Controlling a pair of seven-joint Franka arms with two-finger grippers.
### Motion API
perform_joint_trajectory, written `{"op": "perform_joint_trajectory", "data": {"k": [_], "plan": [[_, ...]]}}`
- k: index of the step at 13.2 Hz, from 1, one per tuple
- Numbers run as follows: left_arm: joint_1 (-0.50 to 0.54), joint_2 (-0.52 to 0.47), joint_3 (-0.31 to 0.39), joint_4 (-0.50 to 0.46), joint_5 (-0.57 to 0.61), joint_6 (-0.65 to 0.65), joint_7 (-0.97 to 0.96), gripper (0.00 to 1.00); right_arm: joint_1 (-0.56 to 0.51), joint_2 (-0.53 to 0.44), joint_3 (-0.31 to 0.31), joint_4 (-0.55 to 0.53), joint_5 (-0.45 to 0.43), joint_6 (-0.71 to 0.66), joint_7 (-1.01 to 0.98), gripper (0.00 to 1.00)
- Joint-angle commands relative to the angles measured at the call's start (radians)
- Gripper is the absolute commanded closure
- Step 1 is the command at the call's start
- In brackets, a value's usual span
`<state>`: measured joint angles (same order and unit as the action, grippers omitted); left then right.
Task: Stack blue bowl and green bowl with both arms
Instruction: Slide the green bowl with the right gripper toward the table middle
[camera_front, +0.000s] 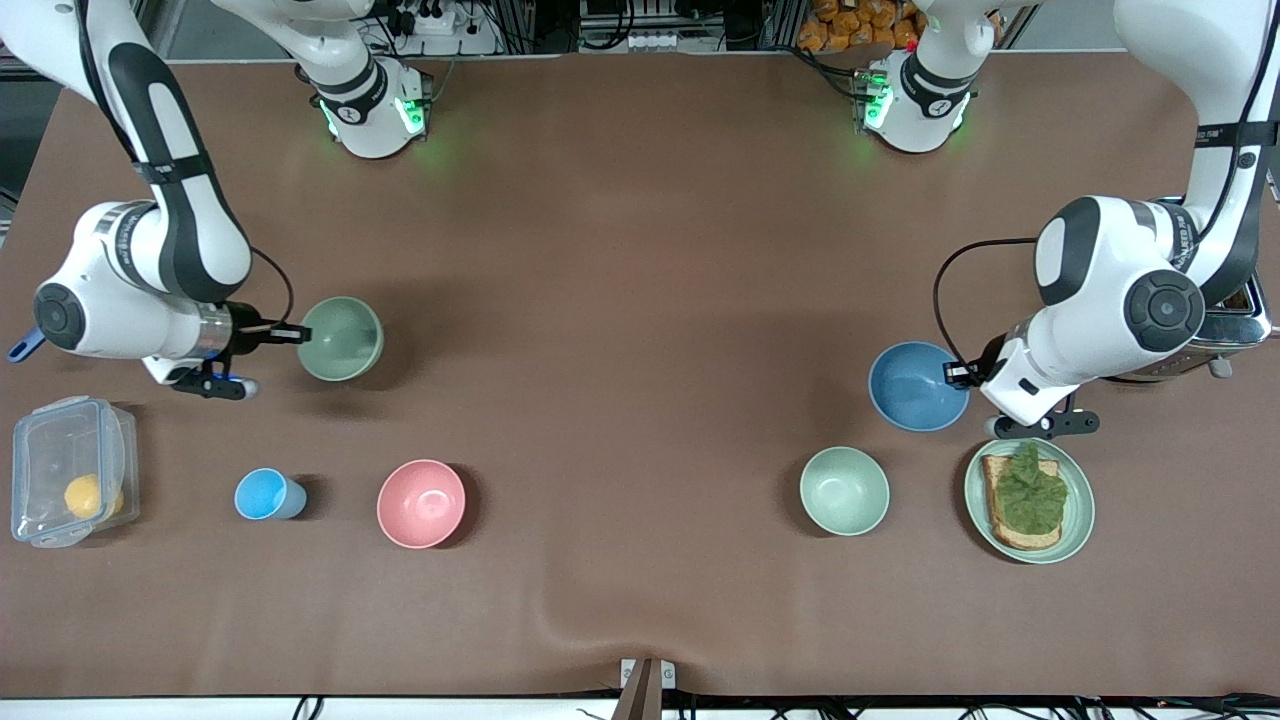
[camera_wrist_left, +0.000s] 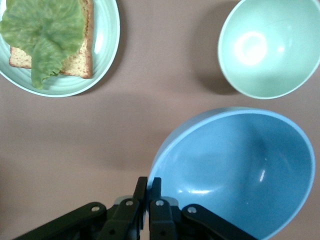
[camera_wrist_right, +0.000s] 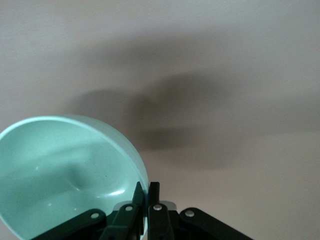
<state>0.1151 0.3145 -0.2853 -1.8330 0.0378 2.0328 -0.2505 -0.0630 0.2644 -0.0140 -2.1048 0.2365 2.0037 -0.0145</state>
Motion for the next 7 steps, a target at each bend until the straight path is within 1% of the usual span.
{"op": "perform_joint_trajectory", "data": {"k": [1,3,4,5,7], "plan": [[0.003,-0.003,-0.026,0.028,-0.024,-0.04,-0.038,1.0,0.058,-0.039,0.0,-0.021,0.057,-0.011,0.123,1.0],[0.003,-0.003,-0.038,0.031,-0.022,-0.045,-0.05,1.0,0.119,-0.048,0.002,-0.021,0.067,-0.003,0.207,1.0],[0.003,-0.003,-0.038,0.031,-0.022,-0.045,-0.047,1.0,0.158,-0.05,0.002,-0.021,0.087,0.007,0.272,1.0],[0.008,-0.008,-0.04,0.029,-0.022,-0.045,-0.035,1.0,0.228,-0.054,0.0,-0.021,0.107,0.036,0.369,1.0],[0.009,-0.015,-0.046,0.031,-0.022,-0.051,-0.032,1.0,0.357,-0.054,0.0,-0.024,0.107,0.099,0.604,1.0]]}}
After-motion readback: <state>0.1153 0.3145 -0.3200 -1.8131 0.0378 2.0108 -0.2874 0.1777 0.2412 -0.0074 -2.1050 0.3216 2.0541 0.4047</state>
